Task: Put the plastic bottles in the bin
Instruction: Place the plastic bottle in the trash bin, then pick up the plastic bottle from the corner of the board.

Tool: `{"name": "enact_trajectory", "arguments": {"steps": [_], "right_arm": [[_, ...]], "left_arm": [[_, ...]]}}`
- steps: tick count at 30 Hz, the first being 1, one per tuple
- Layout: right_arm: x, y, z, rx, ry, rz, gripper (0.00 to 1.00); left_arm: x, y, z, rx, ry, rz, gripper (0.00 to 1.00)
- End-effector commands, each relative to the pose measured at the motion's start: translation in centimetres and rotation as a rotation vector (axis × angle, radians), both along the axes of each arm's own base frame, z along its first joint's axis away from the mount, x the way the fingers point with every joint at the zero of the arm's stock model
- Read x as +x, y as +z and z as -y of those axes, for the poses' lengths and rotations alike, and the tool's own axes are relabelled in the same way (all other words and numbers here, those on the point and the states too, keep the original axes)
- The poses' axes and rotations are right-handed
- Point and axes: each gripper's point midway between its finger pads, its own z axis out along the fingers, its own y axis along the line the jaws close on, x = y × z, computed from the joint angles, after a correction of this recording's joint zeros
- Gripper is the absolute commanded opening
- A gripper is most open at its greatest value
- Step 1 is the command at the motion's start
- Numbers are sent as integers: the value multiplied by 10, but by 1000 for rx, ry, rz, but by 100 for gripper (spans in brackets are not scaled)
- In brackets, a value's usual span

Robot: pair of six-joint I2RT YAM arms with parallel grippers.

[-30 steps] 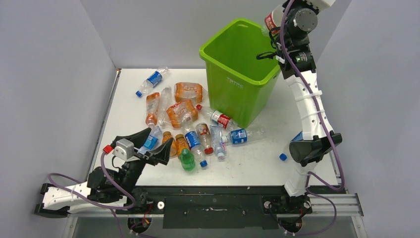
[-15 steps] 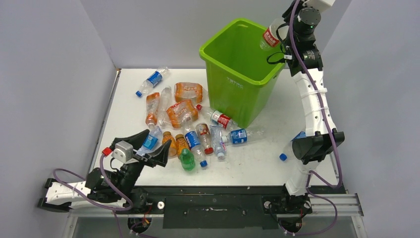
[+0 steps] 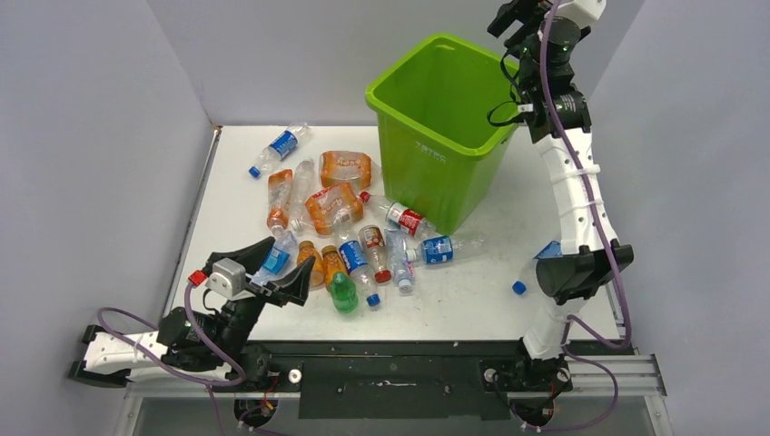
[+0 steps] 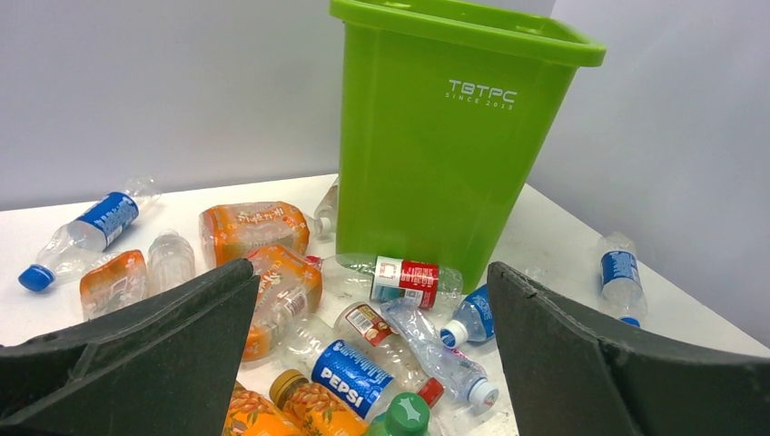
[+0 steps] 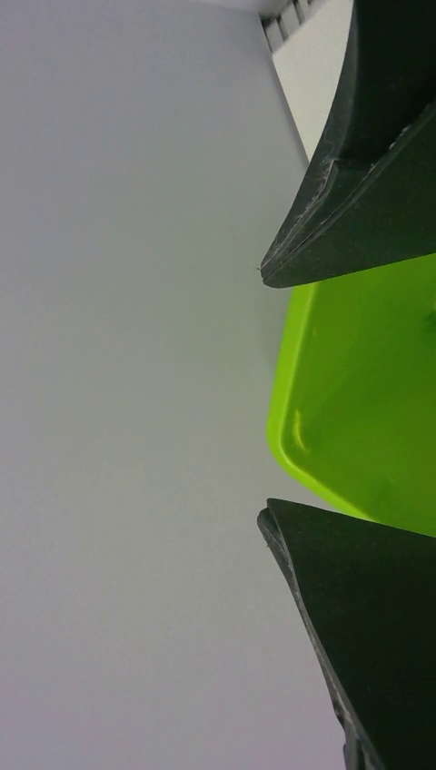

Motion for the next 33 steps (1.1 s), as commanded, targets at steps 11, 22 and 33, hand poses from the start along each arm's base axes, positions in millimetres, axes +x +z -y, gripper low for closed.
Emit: {"name": "enact_trajectory", "arguments": {"steps": [11,22,33], "right_arm": [[-248,-39,-64,97,229,-59,90],[-316,-236,39,44,-104,-405,90],[-317,-303,68,121,-368,-401,90]], "left_arm": [[0,2,7,46,8,6,96],[-5,-2,29,124,-33,15,96],[-9,3,37,153,-78,8,96]]}}
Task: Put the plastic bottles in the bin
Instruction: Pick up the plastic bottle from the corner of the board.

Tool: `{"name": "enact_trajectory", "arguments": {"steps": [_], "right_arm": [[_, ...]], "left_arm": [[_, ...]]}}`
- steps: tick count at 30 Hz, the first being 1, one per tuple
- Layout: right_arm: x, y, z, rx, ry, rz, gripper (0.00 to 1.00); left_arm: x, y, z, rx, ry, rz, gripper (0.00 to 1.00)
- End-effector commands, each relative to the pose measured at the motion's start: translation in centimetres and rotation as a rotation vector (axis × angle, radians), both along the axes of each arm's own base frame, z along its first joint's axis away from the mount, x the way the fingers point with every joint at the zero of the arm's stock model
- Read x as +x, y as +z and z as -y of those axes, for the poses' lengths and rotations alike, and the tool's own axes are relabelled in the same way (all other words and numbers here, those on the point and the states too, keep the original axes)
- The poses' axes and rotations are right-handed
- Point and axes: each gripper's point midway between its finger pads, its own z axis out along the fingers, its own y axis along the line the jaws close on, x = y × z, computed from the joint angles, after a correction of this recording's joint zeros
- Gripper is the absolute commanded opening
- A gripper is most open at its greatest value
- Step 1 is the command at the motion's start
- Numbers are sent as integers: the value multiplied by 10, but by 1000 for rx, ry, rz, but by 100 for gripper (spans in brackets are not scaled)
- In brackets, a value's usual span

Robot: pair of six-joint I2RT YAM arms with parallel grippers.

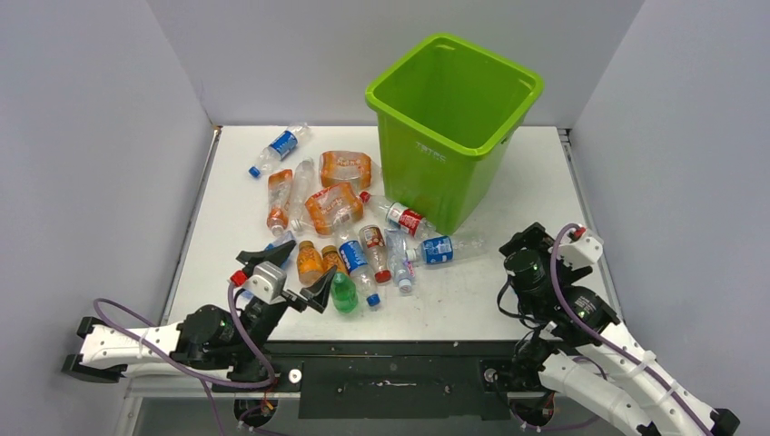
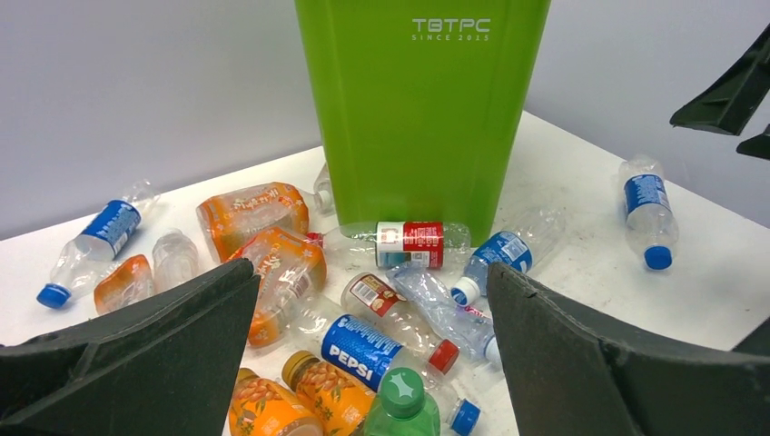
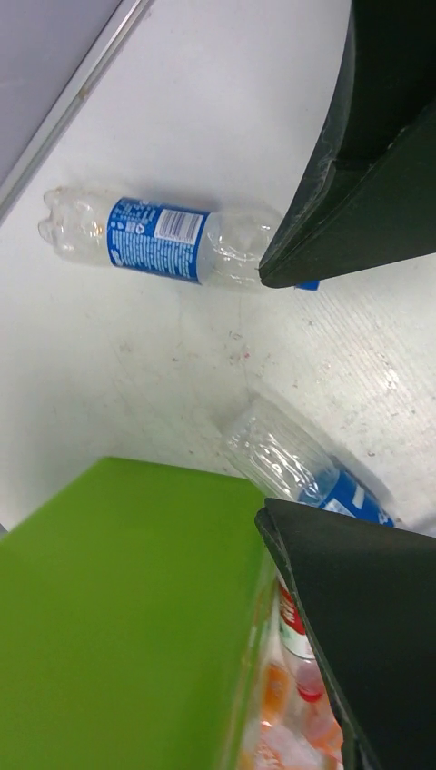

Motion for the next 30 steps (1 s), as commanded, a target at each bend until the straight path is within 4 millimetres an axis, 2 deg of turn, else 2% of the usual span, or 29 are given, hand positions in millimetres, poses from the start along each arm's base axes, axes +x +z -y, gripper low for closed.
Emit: {"name": "enact_trajectory", "arguments": {"steps": [1,4,6,8,11,14,24,30], "right_arm": [[5,4,22,-7,-174,92,90],[22,-13,28,-49,-220,18,90],[37,-29,43,-45,-235,-64,90],[50,-47,66,42,-253,-110,90],[52,-69,113,146,-342,-160,90],[59,-78,128,103,-384,-234,90],[76,-128,144,138,-406,-352,90],[80,-160,136,196,-388,-396,90]], "left_arm": [[-5,21,0,-50,-48,-2,96],[-4,23,-1,-46,-36,-8,96],[-4,22,-1,-48,-41,-16,96],[-5,21,0,-47,-48,-18,96],[-5,22,2,-42,-53,-21,96],[-6,21,5,-36,-61,-23,96],[-10,16,17,9,-95,-33,96],[-11,16,17,4,-100,-34,96]]}}
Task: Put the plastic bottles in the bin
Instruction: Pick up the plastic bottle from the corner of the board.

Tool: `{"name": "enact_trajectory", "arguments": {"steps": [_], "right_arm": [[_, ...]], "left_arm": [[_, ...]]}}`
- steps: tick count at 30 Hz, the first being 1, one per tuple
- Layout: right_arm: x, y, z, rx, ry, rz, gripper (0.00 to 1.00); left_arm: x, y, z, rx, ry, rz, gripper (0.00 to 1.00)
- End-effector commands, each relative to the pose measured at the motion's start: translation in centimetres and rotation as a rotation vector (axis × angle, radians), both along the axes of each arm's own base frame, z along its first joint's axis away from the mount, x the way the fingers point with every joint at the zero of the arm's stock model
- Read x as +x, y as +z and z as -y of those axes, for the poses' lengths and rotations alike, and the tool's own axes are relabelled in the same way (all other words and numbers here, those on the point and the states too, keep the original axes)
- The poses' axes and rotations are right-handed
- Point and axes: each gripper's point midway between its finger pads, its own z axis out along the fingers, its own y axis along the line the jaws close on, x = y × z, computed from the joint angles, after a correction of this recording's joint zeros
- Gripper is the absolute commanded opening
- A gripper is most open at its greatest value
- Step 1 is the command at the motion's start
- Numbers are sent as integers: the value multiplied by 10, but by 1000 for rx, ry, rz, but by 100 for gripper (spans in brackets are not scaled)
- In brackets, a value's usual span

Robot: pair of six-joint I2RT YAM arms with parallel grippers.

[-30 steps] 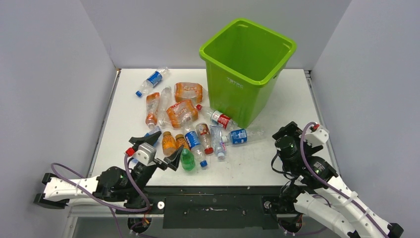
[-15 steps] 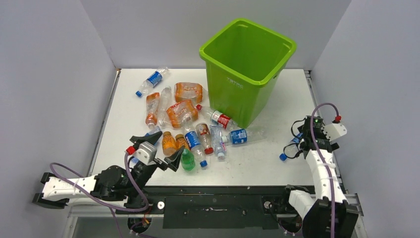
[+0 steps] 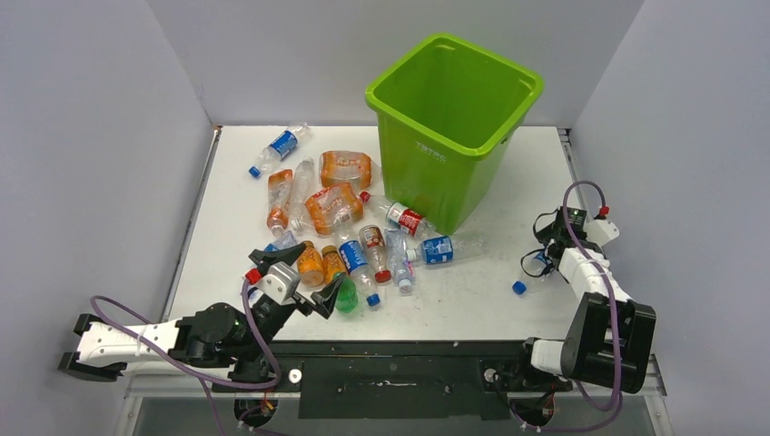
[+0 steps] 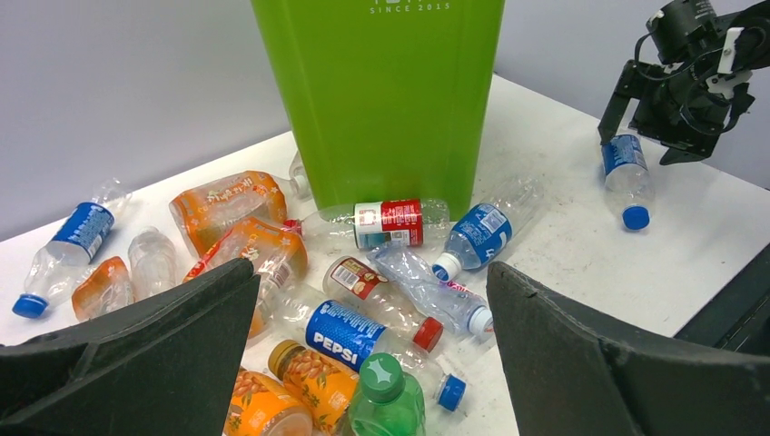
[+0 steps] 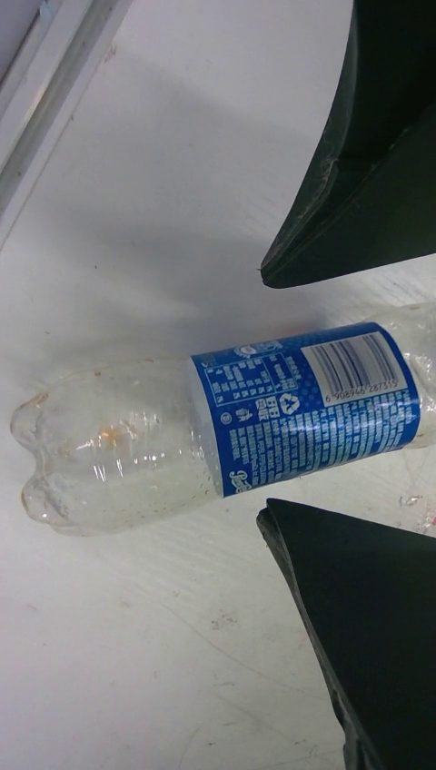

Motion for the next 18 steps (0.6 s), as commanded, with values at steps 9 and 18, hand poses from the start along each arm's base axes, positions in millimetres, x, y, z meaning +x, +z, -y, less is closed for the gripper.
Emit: {"name": "enact_trajectory", "arguments": {"steps": [9,18], "right_arm": [[15,-34,-17,114,51,54,89],[13,37,-32,103,116,259,45]], "left_arm": [[-1,18,-4,-64,-11,-8,96],[-1,17,-5,-62,-7,-2,96]]}}
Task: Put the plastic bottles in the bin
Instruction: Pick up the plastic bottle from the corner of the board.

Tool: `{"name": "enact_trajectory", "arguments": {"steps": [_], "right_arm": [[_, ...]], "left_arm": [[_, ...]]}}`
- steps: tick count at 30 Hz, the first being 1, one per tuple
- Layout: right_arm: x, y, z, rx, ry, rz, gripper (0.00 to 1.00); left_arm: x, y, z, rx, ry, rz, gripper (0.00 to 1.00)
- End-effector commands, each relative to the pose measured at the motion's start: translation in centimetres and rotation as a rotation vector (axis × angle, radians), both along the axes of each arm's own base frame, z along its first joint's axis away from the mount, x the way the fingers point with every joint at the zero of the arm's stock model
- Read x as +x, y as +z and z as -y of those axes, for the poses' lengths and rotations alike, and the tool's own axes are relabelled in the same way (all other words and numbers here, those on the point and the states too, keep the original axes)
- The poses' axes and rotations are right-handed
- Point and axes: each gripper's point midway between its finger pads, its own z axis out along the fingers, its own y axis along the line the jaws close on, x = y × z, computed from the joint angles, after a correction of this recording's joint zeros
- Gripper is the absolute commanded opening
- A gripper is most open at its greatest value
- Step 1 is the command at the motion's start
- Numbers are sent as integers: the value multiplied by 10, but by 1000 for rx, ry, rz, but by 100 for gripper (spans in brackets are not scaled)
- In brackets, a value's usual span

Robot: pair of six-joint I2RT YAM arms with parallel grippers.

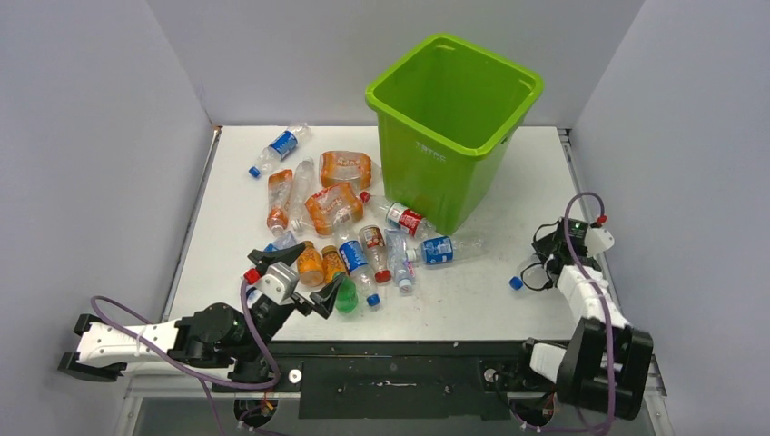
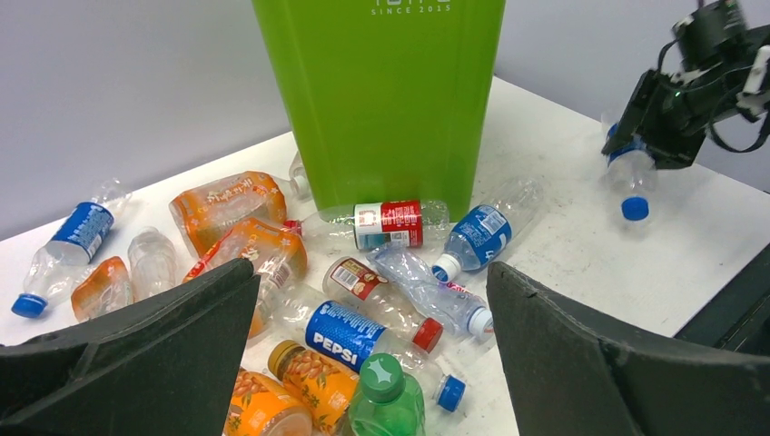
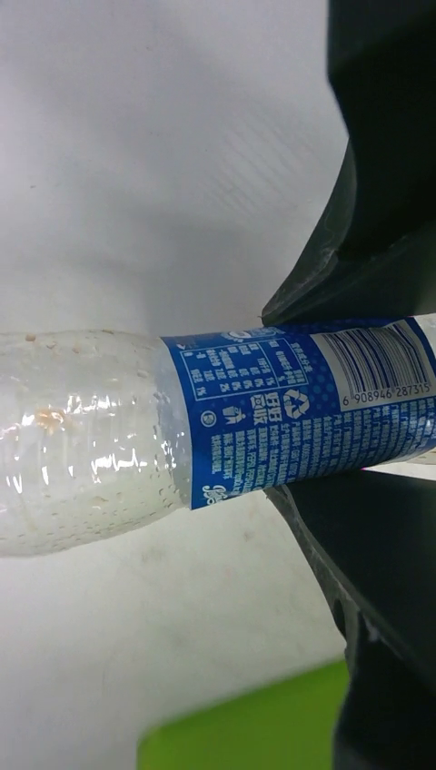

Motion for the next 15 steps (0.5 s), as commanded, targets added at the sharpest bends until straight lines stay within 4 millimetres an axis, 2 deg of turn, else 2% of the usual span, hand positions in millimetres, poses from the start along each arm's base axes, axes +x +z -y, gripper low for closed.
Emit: {"name": "enact_trajectory", "arguments": {"steps": [1,4,7,10,11,12,14,15], "right_arm": [[9,71,-5,-39,29,211,43],[3,117,-19,-92,70,300,38],[-5,180,-41,-110,116,483,33],[-17,243,-64,-81,193,703,30],[-21,265,-73,-71,241,784,26],[-24,288,-86,-66,315,871,23],[-31,331,-126,-22,528,1025,18],[-35,347,-141,-7,618,1084,16]], "left_arm": [[-1,18,-5,-64,-6,2,96],[-1,19,-7,-77,-4,14,96],[2,26,-14,-152,18,22,96],[0,35,-12,-220,-9,44,96],[-4,42,-8,-241,-42,47,96],[-9,49,-2,-249,-88,48,96],[-23,63,15,-257,-200,44,96],[-31,67,27,-241,-261,49,96]]}}
